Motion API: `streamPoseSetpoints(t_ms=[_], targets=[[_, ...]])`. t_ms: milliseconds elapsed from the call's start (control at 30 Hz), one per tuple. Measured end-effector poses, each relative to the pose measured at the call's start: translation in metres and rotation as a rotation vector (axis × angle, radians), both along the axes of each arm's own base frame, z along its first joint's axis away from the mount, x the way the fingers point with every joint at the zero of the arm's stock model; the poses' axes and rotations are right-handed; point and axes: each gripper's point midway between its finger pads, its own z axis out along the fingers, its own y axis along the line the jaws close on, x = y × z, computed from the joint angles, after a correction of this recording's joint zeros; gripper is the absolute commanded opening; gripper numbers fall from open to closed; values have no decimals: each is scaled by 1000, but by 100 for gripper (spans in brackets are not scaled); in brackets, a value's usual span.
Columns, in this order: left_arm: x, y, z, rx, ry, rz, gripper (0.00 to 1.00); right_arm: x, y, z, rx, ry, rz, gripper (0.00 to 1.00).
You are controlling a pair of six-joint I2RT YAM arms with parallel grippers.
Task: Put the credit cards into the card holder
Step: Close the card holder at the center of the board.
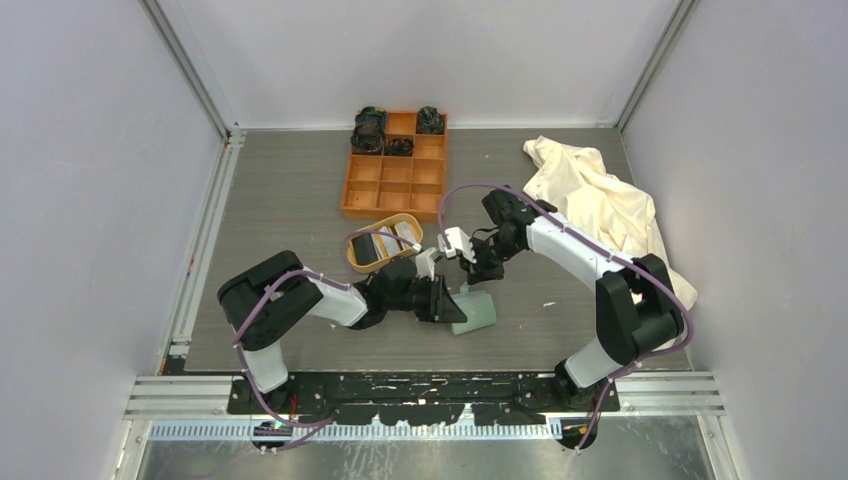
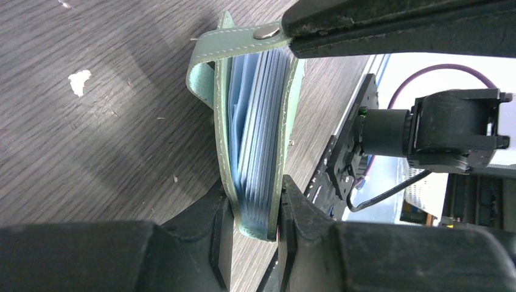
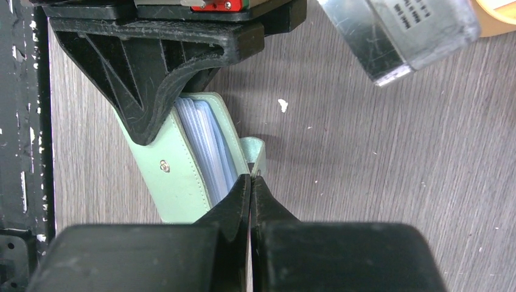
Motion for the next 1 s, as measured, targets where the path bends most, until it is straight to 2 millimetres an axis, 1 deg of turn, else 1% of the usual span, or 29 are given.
streamPoseSetpoints(t_ms=[33,67,233,333,400,533,600,767,800,1000], targets=[[0,0,1,-3,5,3,25,0,0,0,-1,3,-1,1],[0,0,1,-7,13,10,27,-1,0,0,-1,6,-3,1],[2,3,-4,-11,57,39,36,-5,-1,0,-7,35,-24,1],[2,5,-12,3,90,52,40,-7,-1,4,2,44,-39,1],[2,5,-11,-4,103,56,43,-9,0,7,9,47,-44,1],[2,4,-9,-13,109,57,44,-13,-1,9,11,69,-53,1],[3,4,-9,-15,116,62,41,-16,0,8,9,78,-50,1],[3,5,-12,-11,139,72,27,-32,1,4,-7,98,-22,1],[3,5,-13,-12,145,74,23,-35,2,3,-11,102,-16,1],[5,4,-13,-19,168,88,10,-46,2,-1,-35,109,7,1]])
